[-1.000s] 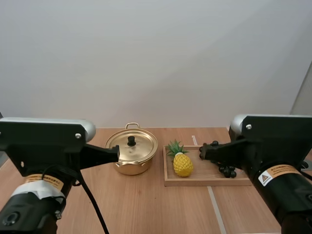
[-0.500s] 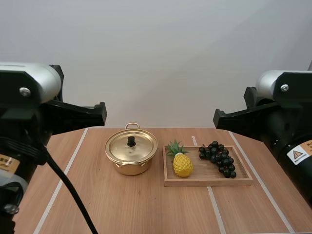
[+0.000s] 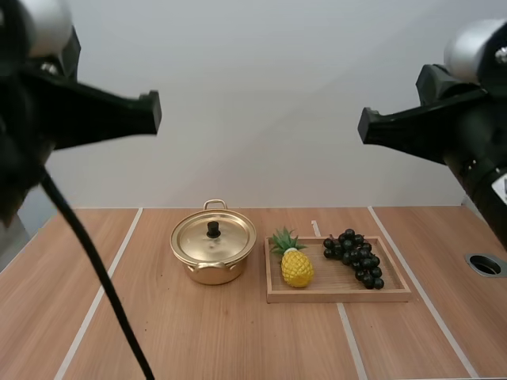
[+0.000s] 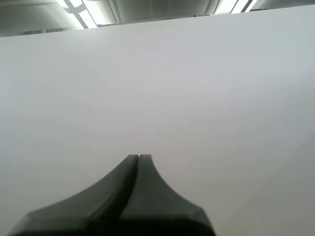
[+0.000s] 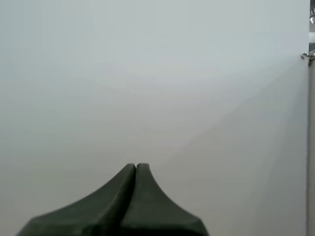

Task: Open the pot, put the grape inside, and close it

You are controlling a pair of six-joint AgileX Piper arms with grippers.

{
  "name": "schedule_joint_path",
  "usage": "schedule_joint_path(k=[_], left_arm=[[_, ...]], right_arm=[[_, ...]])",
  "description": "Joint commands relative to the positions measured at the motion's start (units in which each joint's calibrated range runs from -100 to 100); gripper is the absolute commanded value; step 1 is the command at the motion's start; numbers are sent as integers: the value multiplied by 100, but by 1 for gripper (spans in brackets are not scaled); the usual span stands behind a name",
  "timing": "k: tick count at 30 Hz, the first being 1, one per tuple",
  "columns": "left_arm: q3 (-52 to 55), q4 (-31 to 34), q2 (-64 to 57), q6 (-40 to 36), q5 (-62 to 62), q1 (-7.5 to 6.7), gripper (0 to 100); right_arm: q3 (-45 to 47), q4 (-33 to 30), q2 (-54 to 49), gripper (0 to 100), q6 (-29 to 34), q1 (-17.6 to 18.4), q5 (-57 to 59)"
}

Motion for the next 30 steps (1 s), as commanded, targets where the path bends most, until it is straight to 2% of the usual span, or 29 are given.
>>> schedule_joint_path(k=[1,8,15,18,23,25,26,28,30], left_arm=[[-568,12,803,-36,62,7,0],[-1983,12,2177,-36,568,7,0],[-2728,12,2832,-36,725,7,0],[-2725,12,2858,-36,725,7,0],[-2725,12,2894,-36,738,7,0],[-2725,12,2892,-36,761,7,8],[-2725,12,2892,-65,783,7,15],[-2725,12,2892,-277,840,7,33],[-2725,12,2892,-277,923,7,63]], right_arm=[[-390,-93,607,0,-28,-15,-203],[-1876,-233,1958,0,-28,-15,-139],[-3440,-248,3035,0,-28,-15,1926],[-3740,-248,3245,0,-28,-15,2353],[-3779,-236,3249,0,3,-15,2378],[-3779,-236,3249,0,3,-15,2472],[-3779,-236,3249,3,3,-15,2472],[-3779,-249,3249,21,-38,-15,2488],[-3779,-259,3249,46,-157,-15,2510]])
